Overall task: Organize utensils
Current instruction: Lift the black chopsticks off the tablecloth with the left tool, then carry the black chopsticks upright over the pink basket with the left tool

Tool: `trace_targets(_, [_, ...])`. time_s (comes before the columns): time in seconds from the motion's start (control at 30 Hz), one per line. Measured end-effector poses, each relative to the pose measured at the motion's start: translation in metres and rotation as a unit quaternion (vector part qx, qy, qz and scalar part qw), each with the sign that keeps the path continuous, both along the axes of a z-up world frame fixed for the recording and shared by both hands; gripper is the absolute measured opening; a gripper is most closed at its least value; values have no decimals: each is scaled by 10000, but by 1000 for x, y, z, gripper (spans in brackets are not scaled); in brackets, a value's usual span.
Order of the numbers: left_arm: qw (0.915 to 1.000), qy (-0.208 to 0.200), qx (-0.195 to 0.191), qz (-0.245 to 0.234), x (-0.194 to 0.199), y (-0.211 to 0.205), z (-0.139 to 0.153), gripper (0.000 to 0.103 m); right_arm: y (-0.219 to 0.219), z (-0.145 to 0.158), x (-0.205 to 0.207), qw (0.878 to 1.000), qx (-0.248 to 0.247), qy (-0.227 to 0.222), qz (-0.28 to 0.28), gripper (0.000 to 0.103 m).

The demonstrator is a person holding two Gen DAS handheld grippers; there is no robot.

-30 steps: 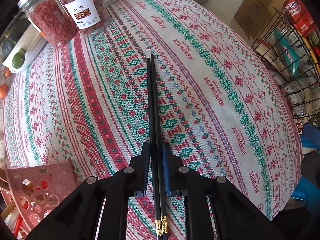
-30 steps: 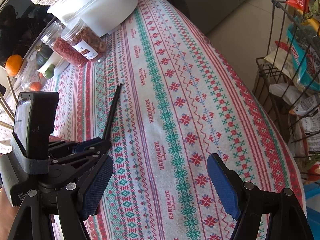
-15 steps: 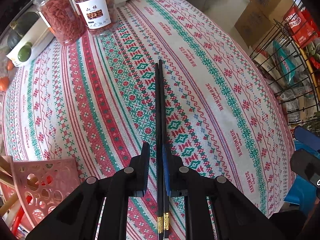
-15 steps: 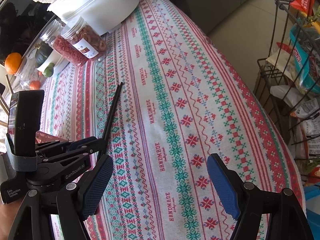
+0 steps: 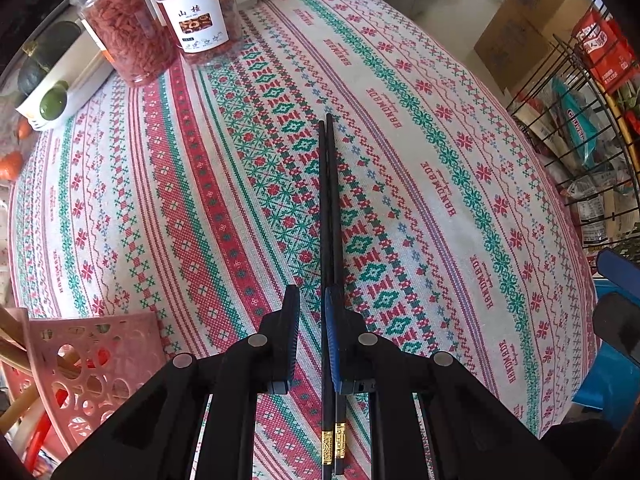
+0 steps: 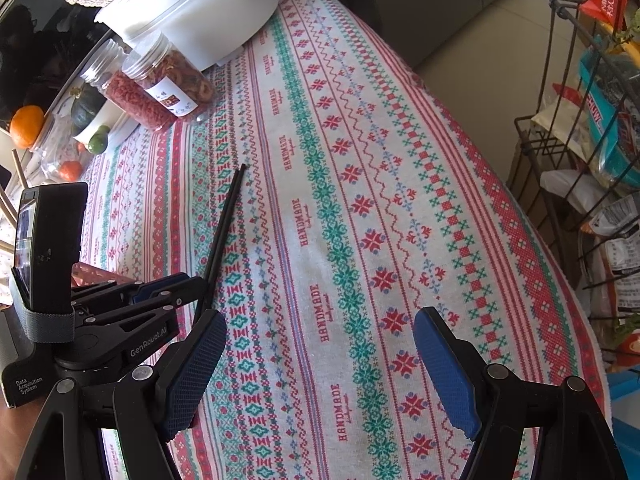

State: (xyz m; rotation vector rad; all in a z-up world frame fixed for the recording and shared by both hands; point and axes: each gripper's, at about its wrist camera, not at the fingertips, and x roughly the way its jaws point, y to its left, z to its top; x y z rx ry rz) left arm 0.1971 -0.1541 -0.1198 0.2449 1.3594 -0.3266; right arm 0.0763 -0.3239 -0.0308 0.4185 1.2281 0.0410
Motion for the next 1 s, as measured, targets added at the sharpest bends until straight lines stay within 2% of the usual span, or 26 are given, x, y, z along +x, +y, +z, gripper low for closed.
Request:
trace_targets(0.13, [9999, -45, 102, 16, 2, 1, 0, 14, 0, 0, 0, 10000, 13, 3, -1, 82])
trace_targets(0.27, [10000, 67, -10, 2, 2, -1, -1, 14, 1, 1, 0, 10000, -3, -3, 22, 82])
trace_targets(0.43, [9997, 8, 207, -110, 0, -8, 0, 14, 1, 0, 0, 10000, 0, 12, 12, 82])
trace_targets(0.6, [9992, 138, 349, -132, -2, -9, -9, 15, 0, 0, 0, 10000, -7, 18, -13, 82])
trace_targets(0.87, [9998, 52, 167, 98, 6, -4, -13, 14, 3, -1, 1, 10000, -12, 34, 28, 82])
trace_targets(1.0, [9998, -145, 73, 119, 9, 4, -6, 6, 4, -4, 3, 10000, -42, 88, -7, 82])
